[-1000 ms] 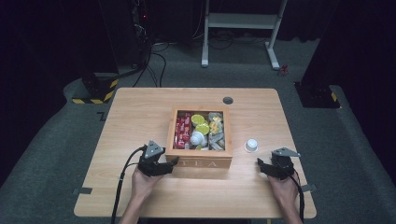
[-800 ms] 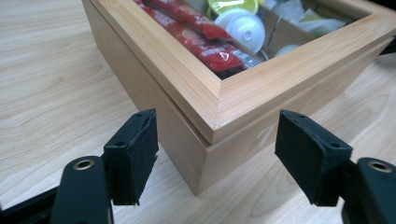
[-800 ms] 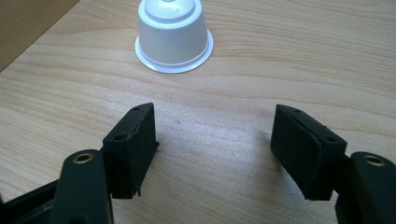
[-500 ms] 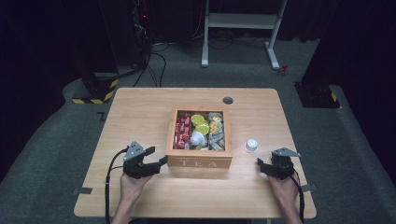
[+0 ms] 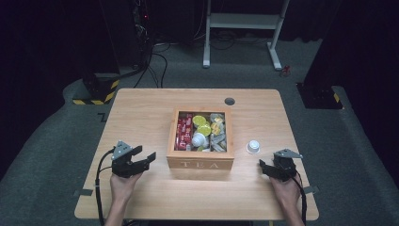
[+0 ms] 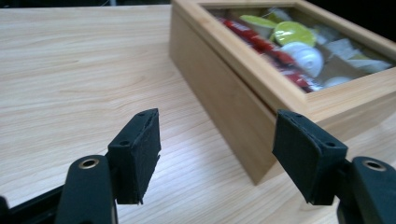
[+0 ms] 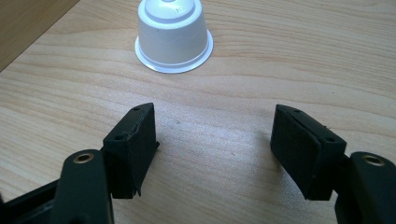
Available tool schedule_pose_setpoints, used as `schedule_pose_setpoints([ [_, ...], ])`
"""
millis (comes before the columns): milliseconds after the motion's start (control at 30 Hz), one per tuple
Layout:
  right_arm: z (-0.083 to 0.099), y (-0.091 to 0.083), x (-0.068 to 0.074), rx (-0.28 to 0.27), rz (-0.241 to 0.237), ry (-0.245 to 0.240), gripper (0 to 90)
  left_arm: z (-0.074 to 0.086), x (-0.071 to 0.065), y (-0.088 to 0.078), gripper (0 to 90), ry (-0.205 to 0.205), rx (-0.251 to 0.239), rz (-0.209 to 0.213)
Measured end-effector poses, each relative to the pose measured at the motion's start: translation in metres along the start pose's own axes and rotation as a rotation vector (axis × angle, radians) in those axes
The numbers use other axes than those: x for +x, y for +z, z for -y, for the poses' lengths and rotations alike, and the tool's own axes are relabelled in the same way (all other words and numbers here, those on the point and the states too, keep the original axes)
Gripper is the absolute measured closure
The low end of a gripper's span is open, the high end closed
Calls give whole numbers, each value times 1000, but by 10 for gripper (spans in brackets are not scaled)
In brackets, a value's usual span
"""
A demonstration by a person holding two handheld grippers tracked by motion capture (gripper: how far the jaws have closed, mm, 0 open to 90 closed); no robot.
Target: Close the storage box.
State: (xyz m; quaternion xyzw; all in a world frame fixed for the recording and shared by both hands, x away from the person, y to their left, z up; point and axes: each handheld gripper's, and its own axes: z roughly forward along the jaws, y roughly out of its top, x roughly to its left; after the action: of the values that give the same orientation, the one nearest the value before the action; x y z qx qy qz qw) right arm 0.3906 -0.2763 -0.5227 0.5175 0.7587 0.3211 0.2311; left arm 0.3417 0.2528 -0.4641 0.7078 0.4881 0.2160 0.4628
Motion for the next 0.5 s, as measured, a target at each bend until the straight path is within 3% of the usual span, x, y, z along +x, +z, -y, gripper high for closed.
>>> schedule_pose_setpoints([
  [500, 0, 0, 0, -1, 1, 1, 320, 9, 16, 8, 324, -14, 55, -83],
])
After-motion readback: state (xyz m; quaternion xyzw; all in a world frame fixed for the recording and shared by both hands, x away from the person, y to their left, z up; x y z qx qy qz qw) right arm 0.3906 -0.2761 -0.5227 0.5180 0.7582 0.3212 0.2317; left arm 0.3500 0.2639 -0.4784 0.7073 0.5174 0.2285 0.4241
